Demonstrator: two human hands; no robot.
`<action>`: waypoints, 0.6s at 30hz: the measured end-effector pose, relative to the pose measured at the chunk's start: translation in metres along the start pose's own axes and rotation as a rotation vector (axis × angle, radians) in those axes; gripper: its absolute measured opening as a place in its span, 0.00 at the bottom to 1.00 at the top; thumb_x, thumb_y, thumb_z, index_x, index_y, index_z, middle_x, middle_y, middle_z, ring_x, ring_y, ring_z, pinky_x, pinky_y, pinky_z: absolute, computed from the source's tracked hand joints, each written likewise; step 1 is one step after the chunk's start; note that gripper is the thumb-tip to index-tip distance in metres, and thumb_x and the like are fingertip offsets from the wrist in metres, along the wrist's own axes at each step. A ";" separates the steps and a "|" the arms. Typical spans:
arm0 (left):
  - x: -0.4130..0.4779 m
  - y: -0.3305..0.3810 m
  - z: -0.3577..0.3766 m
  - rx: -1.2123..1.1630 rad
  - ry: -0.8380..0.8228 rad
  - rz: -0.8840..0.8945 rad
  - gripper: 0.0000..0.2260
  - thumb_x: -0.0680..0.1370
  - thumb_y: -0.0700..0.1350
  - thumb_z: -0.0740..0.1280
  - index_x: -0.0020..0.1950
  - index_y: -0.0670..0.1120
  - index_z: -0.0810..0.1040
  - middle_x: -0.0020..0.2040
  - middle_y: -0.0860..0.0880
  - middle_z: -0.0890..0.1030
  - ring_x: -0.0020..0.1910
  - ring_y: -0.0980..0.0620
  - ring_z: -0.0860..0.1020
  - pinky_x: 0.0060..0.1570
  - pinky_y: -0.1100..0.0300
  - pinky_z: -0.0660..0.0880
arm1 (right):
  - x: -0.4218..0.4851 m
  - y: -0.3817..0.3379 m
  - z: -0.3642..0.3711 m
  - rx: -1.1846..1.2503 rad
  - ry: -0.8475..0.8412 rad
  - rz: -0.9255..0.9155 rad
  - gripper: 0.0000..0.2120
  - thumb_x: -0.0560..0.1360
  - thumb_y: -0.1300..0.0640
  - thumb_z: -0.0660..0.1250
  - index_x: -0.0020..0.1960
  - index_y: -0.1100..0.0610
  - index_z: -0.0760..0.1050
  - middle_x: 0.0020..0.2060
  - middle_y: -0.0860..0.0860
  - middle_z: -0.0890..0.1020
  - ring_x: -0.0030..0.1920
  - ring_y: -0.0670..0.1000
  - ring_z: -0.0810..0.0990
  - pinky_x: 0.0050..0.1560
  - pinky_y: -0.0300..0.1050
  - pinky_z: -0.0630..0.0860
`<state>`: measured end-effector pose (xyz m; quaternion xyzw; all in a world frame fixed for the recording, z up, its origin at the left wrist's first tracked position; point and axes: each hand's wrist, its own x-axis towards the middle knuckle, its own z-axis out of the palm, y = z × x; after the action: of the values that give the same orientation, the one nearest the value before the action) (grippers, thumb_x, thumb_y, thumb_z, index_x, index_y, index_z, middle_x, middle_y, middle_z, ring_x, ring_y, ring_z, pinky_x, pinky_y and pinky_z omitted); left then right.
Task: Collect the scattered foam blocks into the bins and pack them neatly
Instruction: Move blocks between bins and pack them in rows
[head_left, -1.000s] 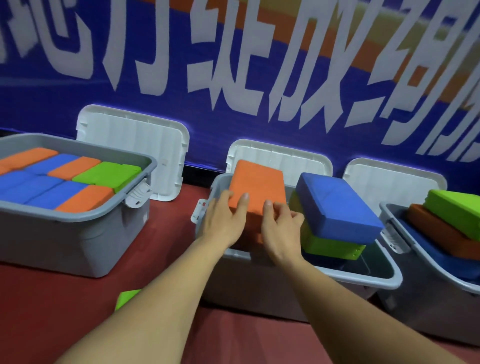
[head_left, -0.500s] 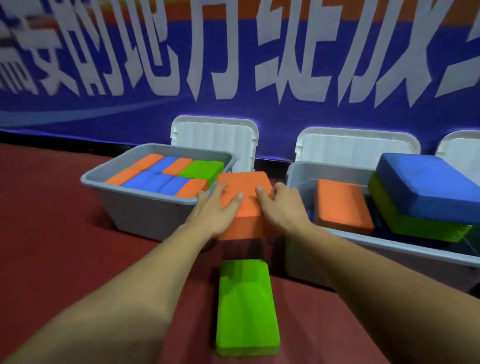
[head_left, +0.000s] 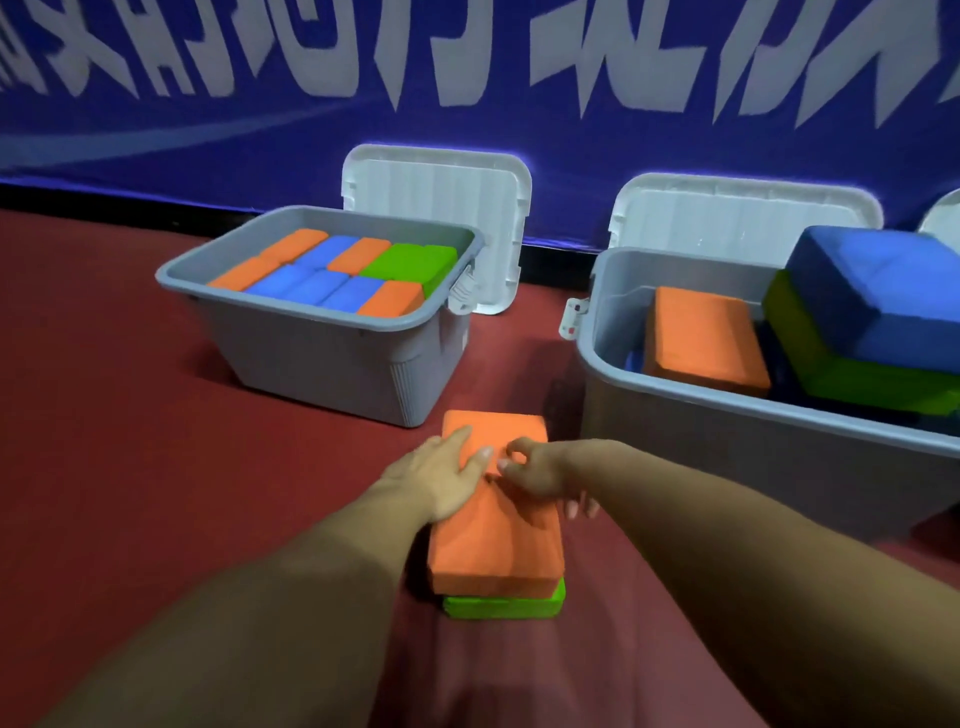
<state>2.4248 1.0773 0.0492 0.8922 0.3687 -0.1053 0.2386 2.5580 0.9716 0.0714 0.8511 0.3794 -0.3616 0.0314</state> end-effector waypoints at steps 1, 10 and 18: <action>0.002 0.000 -0.001 0.002 0.047 -0.006 0.29 0.82 0.67 0.47 0.82 0.59 0.54 0.80 0.46 0.61 0.78 0.43 0.63 0.73 0.48 0.61 | 0.003 0.001 -0.001 0.023 0.009 -0.014 0.31 0.83 0.35 0.48 0.82 0.44 0.48 0.67 0.63 0.75 0.43 0.59 0.85 0.42 0.48 0.79; 0.024 0.068 -0.022 -0.250 0.416 0.093 0.22 0.83 0.63 0.49 0.67 0.55 0.74 0.61 0.48 0.73 0.64 0.41 0.75 0.61 0.47 0.71 | -0.010 0.026 -0.046 0.266 0.572 -0.329 0.18 0.83 0.43 0.56 0.50 0.55 0.77 0.48 0.54 0.83 0.50 0.56 0.80 0.54 0.55 0.77; 0.060 0.157 -0.030 -0.466 0.500 0.291 0.20 0.84 0.58 0.50 0.65 0.50 0.75 0.61 0.45 0.77 0.63 0.40 0.75 0.60 0.47 0.71 | -0.019 0.106 -0.084 0.437 1.075 -0.074 0.16 0.83 0.45 0.56 0.60 0.54 0.75 0.54 0.55 0.79 0.55 0.58 0.78 0.56 0.53 0.73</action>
<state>2.5786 1.0325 0.1080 0.8553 0.2989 0.2376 0.3502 2.6703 0.9123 0.1221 0.8881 0.2879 0.0506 -0.3547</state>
